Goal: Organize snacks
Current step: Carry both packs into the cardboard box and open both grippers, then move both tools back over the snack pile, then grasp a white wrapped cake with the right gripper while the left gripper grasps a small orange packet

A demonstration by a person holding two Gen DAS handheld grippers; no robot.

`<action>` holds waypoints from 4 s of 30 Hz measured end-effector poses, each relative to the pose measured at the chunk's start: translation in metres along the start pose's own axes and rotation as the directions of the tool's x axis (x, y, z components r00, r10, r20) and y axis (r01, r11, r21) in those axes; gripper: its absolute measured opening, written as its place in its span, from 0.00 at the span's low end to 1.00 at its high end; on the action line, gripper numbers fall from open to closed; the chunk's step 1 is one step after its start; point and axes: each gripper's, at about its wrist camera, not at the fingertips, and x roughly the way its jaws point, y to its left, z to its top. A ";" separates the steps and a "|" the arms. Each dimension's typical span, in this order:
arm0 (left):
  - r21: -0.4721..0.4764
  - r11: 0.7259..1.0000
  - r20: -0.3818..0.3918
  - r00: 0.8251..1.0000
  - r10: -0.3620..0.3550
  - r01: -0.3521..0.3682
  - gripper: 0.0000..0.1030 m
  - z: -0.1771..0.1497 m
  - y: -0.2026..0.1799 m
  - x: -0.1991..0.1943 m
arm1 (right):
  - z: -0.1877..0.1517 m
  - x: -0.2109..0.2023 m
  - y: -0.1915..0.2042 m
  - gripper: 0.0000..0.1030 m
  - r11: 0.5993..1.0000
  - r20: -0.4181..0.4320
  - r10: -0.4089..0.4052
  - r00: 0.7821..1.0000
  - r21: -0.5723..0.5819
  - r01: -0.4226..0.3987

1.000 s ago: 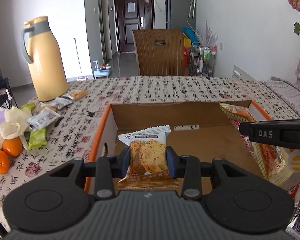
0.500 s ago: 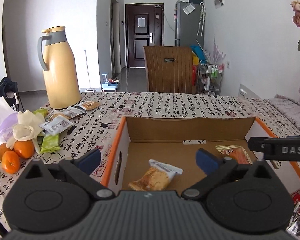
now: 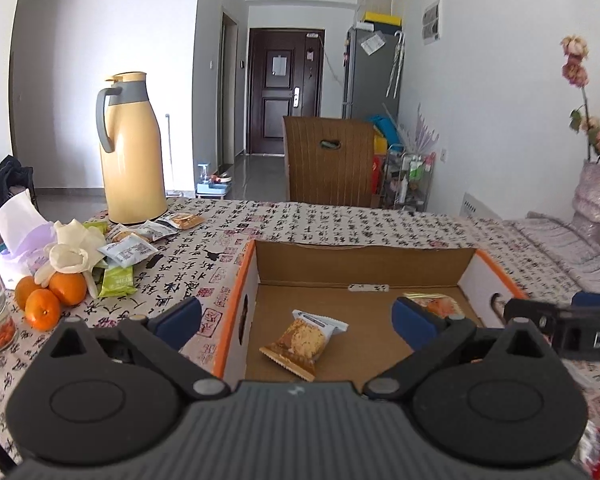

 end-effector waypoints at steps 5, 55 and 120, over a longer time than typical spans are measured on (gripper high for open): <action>0.005 1.000 0.024 1.000 -0.012 0.012 1.00 -0.012 0.004 -0.028 | -0.019 -0.032 0.004 1.00 1.000 0.018 0.000 1.000 -0.011 0.000; -0.087 0.994 -0.084 0.994 -0.070 0.063 1.00 -0.136 0.055 -0.099 | -0.162 -0.084 0.048 0.85 0.999 -0.117 -0.031 0.993 -0.040 0.026; -0.072 0.997 -0.273 0.962 -0.018 -0.002 1.00 -0.138 0.024 -0.073 | -0.184 -0.109 0.038 0.41 0.993 -0.101 -0.014 0.995 -0.114 0.003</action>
